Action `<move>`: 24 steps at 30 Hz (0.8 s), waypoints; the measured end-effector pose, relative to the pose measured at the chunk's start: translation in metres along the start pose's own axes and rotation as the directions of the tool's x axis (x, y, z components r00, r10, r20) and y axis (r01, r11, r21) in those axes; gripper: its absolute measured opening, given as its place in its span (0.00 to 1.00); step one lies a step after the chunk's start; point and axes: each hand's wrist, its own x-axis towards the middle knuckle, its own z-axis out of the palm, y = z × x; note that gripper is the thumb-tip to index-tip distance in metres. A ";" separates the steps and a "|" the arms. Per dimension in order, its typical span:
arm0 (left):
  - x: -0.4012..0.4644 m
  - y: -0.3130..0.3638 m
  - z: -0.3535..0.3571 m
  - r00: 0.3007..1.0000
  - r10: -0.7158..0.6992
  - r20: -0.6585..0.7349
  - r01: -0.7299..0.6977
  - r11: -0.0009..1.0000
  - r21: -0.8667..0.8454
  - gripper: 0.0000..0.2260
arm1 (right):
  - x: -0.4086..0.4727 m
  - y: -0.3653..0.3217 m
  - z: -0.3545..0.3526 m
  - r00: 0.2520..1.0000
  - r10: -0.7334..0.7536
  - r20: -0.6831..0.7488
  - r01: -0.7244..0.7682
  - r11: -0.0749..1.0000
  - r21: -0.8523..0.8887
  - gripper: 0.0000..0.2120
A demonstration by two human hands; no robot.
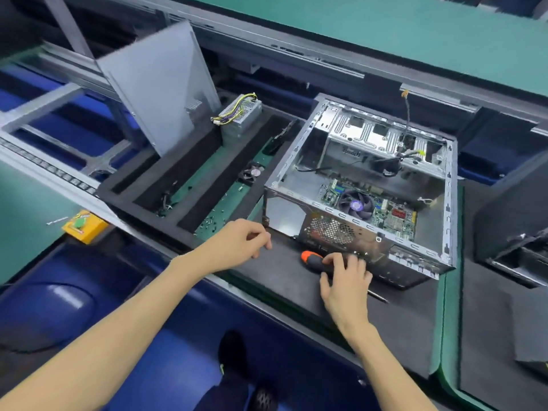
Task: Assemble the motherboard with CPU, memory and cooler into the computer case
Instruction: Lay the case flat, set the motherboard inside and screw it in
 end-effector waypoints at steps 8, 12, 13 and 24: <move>-0.034 -0.036 -0.024 0.991 -0.079 -0.111 0.074 0.996 -0.052 0.14 | 0.012 -0.012 -0.001 0.990 -0.130 -0.060 0.135 0.988 0.081 0.09; -0.055 -0.053 -0.036 0.976 -0.137 -0.170 0.127 0.989 -0.071 0.13 | 0.008 -0.040 -0.001 0.983 -0.184 0.018 0.173 0.949 0.264 0.10; -0.060 -0.057 -0.037 0.972 -0.151 -0.181 0.138 0.987 -0.082 0.14 | 0.007 -0.050 0.000 0.980 -0.194 0.035 0.175 0.935 0.308 0.10; -0.125 -0.110 -0.053 0.901 -0.318 -0.294 0.273 0.944 -0.186 0.11 | 0.000 -0.153 0.019 0.870 -0.481 0.108 0.379 0.793 0.478 0.09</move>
